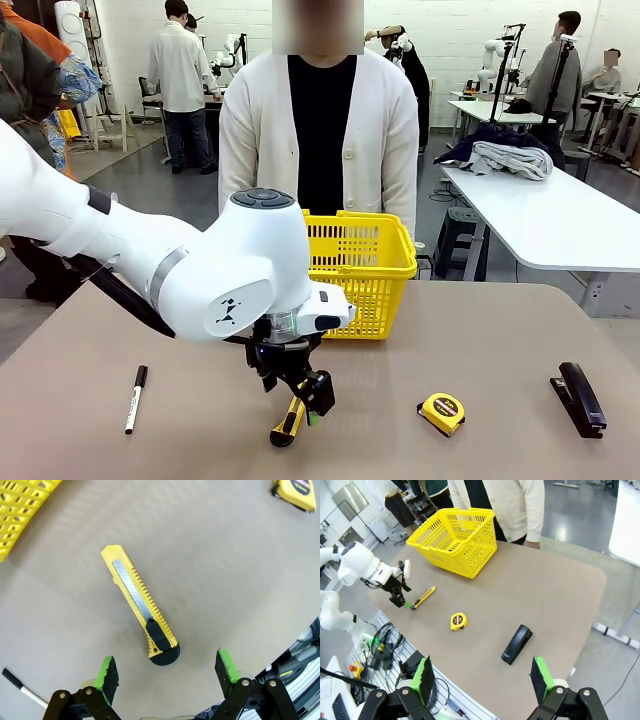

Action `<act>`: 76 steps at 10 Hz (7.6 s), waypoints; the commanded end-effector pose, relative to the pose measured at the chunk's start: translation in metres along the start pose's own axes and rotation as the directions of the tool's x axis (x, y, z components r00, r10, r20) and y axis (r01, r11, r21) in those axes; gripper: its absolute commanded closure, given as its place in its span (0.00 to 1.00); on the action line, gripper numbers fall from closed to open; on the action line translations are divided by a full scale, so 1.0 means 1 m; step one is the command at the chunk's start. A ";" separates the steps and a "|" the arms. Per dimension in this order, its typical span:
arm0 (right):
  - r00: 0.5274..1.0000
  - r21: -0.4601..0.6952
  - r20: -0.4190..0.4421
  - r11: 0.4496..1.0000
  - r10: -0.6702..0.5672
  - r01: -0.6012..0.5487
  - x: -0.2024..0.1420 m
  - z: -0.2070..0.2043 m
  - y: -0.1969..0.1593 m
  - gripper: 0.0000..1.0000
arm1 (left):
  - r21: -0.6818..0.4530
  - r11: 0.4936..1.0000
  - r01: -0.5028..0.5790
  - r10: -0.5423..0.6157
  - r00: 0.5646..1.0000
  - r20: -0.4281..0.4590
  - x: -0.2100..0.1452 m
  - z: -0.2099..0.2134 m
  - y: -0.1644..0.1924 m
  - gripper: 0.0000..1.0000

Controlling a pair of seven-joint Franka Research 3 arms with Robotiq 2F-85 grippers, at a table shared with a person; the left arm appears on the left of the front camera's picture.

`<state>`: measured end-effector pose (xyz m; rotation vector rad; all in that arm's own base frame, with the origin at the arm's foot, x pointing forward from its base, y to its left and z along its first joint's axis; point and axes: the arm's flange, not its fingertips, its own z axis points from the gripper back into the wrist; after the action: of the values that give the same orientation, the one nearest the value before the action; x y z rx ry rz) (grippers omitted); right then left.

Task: Place the items the person wants into the basket.
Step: Pick up the item the person points to and place it in the Market Basket.

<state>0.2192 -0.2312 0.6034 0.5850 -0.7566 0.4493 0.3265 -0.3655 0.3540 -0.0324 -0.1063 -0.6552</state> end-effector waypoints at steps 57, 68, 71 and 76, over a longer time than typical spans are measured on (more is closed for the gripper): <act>1.000 0.017 0.017 1.000 0.010 -0.010 0.001 0.000 -0.001 0.00 | 0.155 0.632 0.759 -0.761 0.646 -0.061 0.234 0.195 0.099 0.74; 1.000 0.017 0.017 1.000 0.010 -0.010 0.001 0.000 -0.001 0.00 | 0.040 0.676 0.736 -0.733 0.677 -0.061 0.290 0.047 0.155 0.74; 1.000 0.017 0.017 1.000 0.010 -0.010 0.001 0.000 -0.001 0.00 | 0.013 0.683 0.731 -0.728 0.682 -0.070 0.294 0.033 0.158 0.74; 1.000 0.017 0.017 1.000 0.010 -0.010 0.001 0.000 -0.001 0.00 | -0.002 0.696 0.718 -0.716 0.695 -0.069 0.295 0.034 0.159 0.00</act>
<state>0.2197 -0.2314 0.6028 0.5850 -0.7549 0.4495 0.6418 -0.4089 0.4135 0.0785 -0.0706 -1.4438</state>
